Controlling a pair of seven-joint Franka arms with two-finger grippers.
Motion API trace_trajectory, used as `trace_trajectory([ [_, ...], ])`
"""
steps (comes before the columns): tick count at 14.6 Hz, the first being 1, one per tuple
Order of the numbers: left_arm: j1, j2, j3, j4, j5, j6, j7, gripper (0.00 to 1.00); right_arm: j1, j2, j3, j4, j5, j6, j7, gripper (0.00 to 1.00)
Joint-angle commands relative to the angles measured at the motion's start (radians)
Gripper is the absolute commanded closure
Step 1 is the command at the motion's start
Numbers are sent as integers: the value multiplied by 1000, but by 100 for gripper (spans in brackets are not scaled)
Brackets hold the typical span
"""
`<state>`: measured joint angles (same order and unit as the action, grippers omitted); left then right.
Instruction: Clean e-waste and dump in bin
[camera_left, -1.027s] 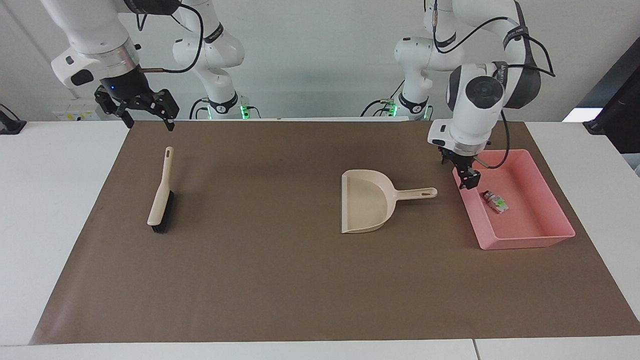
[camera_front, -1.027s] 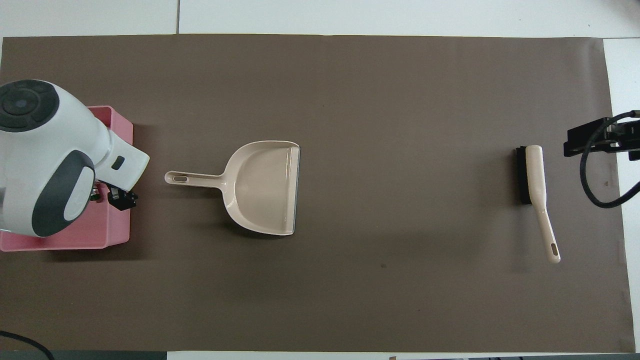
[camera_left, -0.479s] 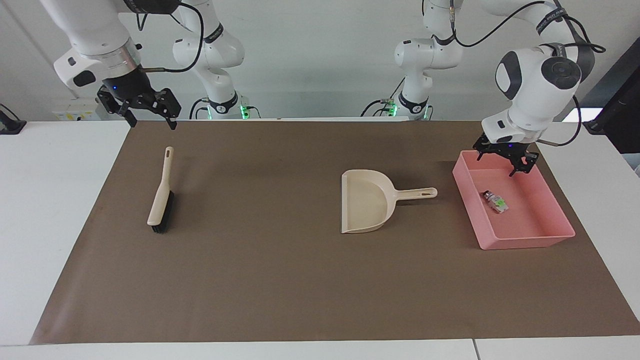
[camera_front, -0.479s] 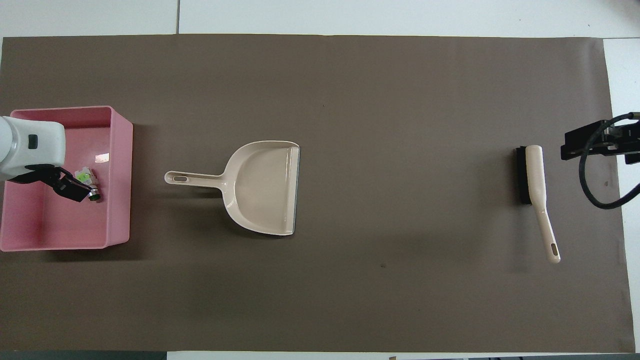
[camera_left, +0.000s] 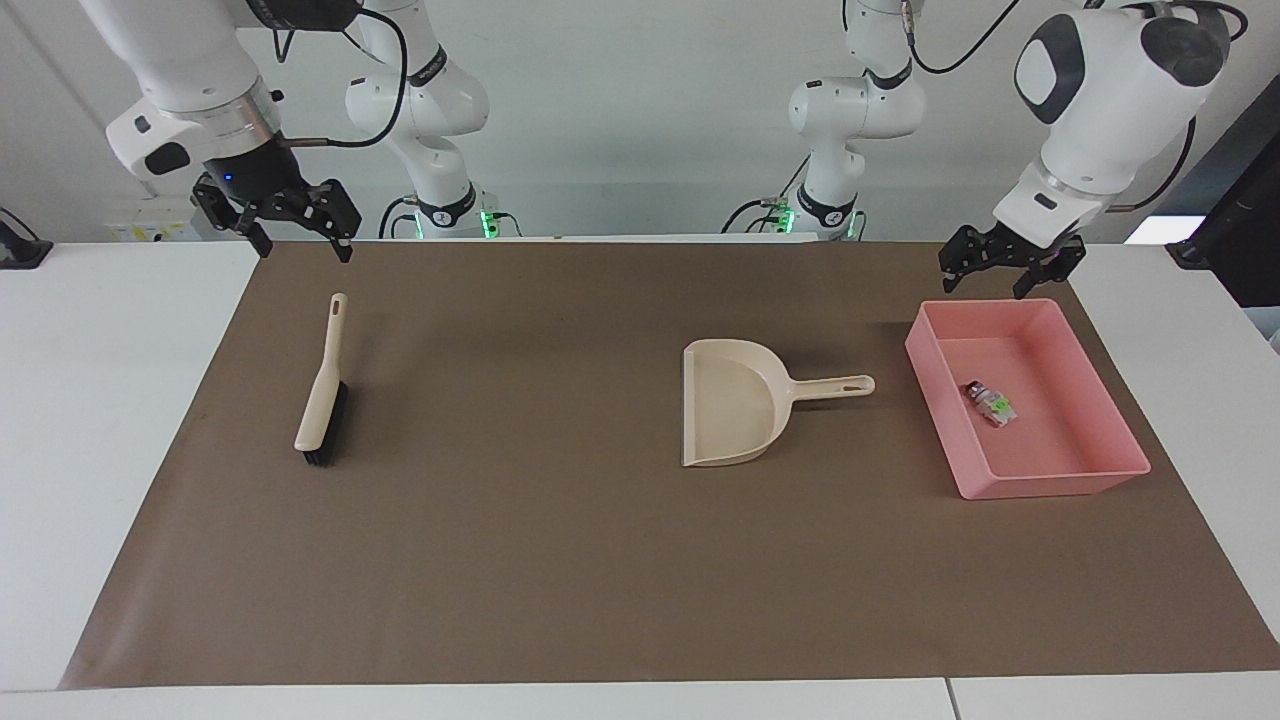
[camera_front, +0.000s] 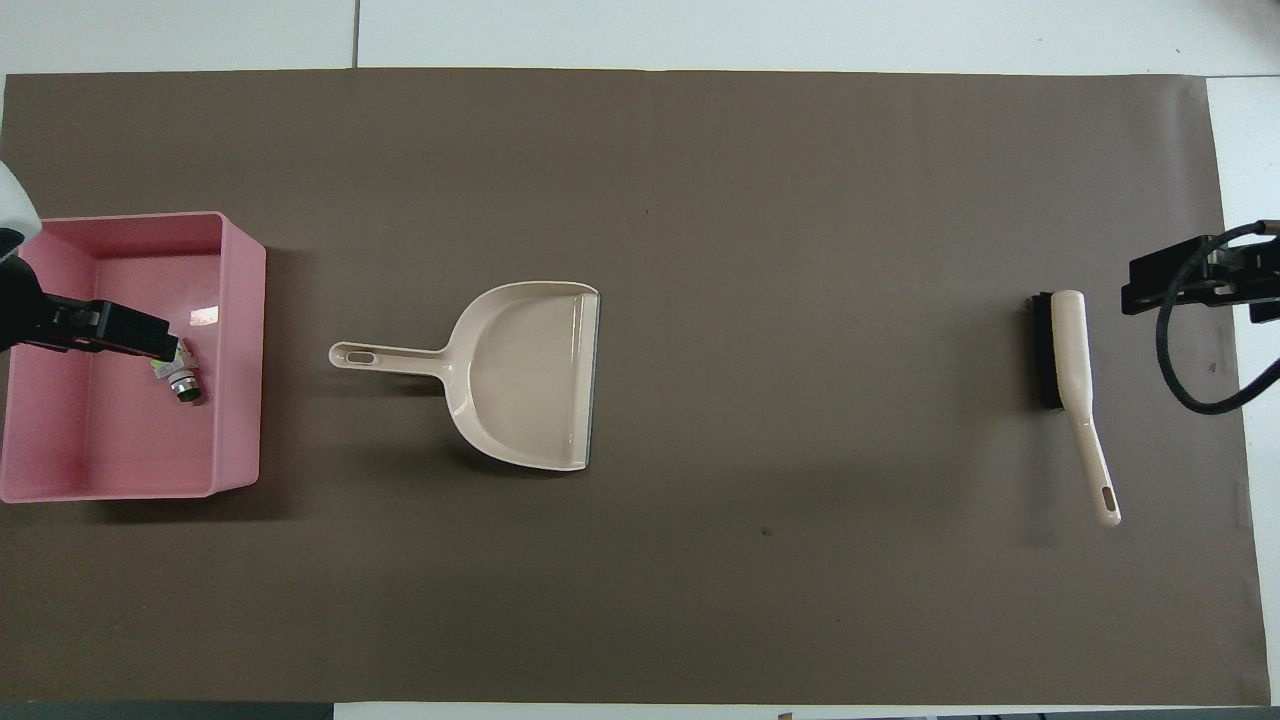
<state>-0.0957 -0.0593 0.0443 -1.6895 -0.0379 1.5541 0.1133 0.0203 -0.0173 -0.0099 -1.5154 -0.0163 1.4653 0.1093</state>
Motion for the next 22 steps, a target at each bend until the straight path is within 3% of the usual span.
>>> trace_trajectory([
  [1,14,74,11,203,-56,-155,-44,1,-3,0,1,-2,-5,6,4,0],
  [3,46,96,12,290,-60,-235,-44,1,-3,0,2,-2,-5,9,4,0],
  [5,64,111,12,349,-73,-229,-46,1,-2,0,2,-2,-5,12,7,0],
  [8,47,115,5,367,-48,-243,-50,1,-2,0,2,-2,-4,15,7,0],
  [13,-21,50,-6,275,81,-232,-41,1,-3,0,2,-2,-5,15,6,0],
  [15,-21,24,-9,228,79,-220,-46,1,-2,0,2,-3,-5,15,7,0],
  [18,-10,-51,-9,87,61,-94,-49,1,-3,0,2,-2,-5,15,7,0],
  [22,-4,-50,-3,88,32,-66,-47,1,-3,0,2,-3,-5,15,7,0],
])
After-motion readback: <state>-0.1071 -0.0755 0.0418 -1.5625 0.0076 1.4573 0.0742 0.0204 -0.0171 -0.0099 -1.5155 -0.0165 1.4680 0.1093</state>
